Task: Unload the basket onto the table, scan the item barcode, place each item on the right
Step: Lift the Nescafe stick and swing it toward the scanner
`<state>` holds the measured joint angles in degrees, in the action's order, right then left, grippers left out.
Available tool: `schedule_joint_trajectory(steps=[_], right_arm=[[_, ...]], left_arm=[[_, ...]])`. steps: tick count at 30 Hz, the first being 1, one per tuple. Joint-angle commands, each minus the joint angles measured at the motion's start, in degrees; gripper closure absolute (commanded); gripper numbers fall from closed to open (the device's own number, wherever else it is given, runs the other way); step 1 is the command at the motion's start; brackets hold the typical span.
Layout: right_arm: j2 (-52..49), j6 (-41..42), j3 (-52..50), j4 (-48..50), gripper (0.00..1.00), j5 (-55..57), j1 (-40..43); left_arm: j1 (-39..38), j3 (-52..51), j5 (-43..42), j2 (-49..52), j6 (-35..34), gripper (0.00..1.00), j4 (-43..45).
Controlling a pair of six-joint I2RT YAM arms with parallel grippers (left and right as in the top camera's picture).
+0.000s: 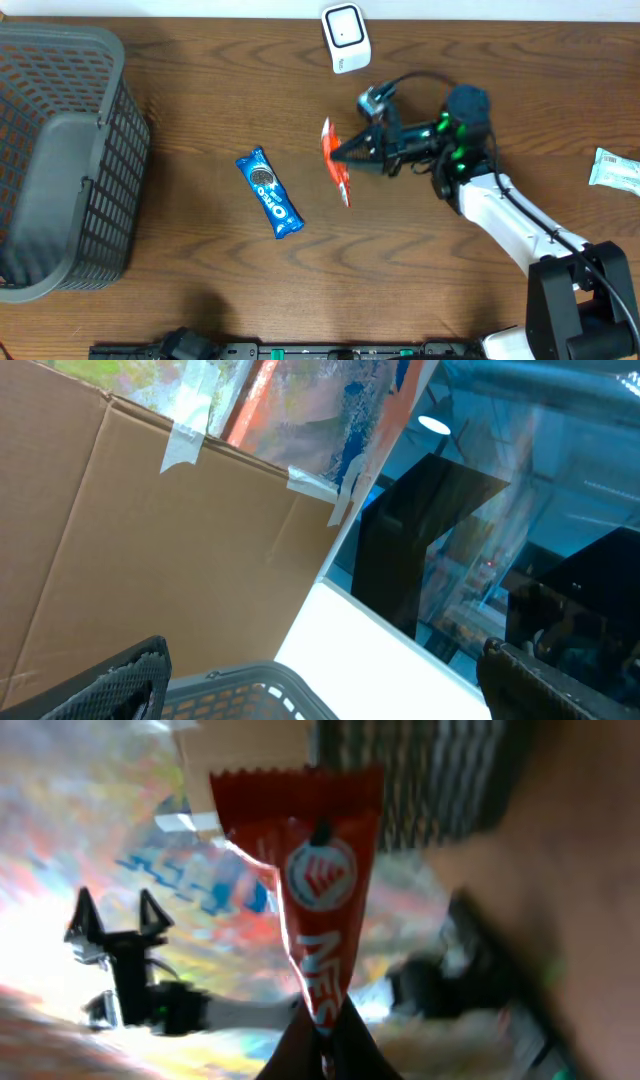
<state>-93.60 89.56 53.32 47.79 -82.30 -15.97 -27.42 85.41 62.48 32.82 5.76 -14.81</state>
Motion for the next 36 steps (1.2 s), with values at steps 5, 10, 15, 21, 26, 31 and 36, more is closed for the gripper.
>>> schedule_joint_trajectory(steps=[5, 10, 15, 21, 26, 31, 36], right_arm=[[-0.15, -12.24, 0.31, 6.23, 0.98, 11.21, 4.09], [-0.15, -19.98, 0.28, -13.0, 0.99, 14.08, 3.5], [-0.04, -28.37, 0.28, -39.08, 0.98, 23.41, 3.13], [1.4, -31.34, 0.31, -58.07, 0.99, 47.21, 3.13], [2.75, -24.94, 0.31, -56.37, 0.99, 47.91, 7.34], [2.73, -9.55, 0.31, -52.15, 0.98, 48.98, 9.81], [2.32, 1.73, 0.35, -42.88, 0.98, 68.81, 4.55]], left_arm=[[0.24, 0.04, 0.13, -0.55, -0.5, 0.02, 0.24], [0.24, 0.04, 0.13, -0.55, -0.48, 0.02, 0.24], [0.24, 0.04, 0.13, -0.55, -0.5, 0.02, 0.24], [0.24, 0.04, 0.13, -0.55, -0.5, 0.02, 0.24], [0.24, 0.04, 0.13, -0.55, -0.5, 0.02, 0.24], [0.24, 0.04, 0.13, -0.55, -0.5, 0.02, 0.24], [0.24, 0.04, 0.13, -0.55, -0.5, 0.02, 0.24]])
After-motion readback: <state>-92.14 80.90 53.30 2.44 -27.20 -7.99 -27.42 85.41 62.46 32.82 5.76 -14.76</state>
